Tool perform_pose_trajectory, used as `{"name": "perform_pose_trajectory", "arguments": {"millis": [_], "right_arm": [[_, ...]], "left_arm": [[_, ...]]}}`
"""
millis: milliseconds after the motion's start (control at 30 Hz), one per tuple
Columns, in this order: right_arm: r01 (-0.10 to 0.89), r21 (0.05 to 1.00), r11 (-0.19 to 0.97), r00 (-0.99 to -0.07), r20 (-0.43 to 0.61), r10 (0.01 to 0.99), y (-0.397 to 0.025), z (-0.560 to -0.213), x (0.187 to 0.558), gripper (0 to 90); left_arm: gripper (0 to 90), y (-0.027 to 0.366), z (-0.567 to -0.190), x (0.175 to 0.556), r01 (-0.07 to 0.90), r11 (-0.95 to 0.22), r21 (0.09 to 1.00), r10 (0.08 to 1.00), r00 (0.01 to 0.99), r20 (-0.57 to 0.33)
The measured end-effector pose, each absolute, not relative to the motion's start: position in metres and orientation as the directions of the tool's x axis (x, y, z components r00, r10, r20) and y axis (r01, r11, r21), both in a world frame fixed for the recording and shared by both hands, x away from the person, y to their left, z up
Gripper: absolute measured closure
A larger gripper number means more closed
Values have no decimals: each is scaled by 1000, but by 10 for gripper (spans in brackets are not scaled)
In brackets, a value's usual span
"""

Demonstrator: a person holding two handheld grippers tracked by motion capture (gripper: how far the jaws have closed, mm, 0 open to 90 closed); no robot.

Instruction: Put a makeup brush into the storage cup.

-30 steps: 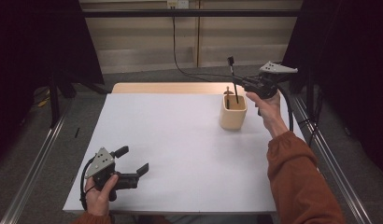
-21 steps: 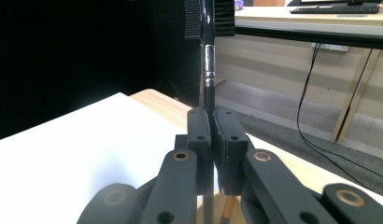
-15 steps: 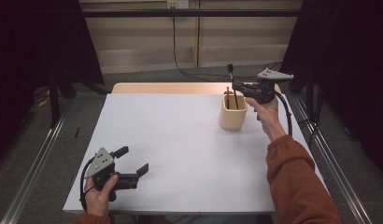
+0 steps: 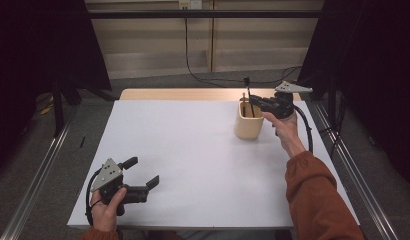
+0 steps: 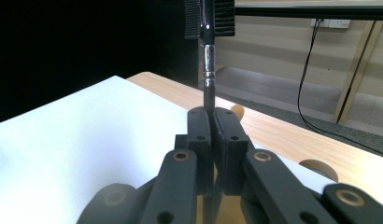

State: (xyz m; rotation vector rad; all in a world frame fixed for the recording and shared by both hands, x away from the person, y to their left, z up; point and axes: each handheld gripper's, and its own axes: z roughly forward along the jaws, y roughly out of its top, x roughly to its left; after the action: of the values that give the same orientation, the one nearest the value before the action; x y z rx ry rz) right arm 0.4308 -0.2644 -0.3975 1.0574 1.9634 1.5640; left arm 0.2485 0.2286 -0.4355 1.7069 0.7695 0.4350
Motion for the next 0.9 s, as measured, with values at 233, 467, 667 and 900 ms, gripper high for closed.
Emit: {"name": "perform_pose_trajectory", "arguments": {"millis": [233, 467, 667, 900], "right_arm": [[323, 943, 77, -617, 148, 773, -267, -406, 430, 855], [321, 944, 79, -622, 147, 769, -266, -406, 430, 854], [333, 941, 56, -610, 169, 774, -271, -411, 433, 852], [340, 939, 44, -597, 180, 782, -273, -413, 432, 804]], "left_arm": [[18, 227, -435, 250, 266, -132, 955, 688, 718, -105], [18, 225, -435, 252, 268, -134, 954, 685, 721, -107], [18, 226, -436, 253, 275, -128, 953, 690, 714, -114], [18, 225, -436, 254, 274, -135, 952, 688, 717, -109]]}}
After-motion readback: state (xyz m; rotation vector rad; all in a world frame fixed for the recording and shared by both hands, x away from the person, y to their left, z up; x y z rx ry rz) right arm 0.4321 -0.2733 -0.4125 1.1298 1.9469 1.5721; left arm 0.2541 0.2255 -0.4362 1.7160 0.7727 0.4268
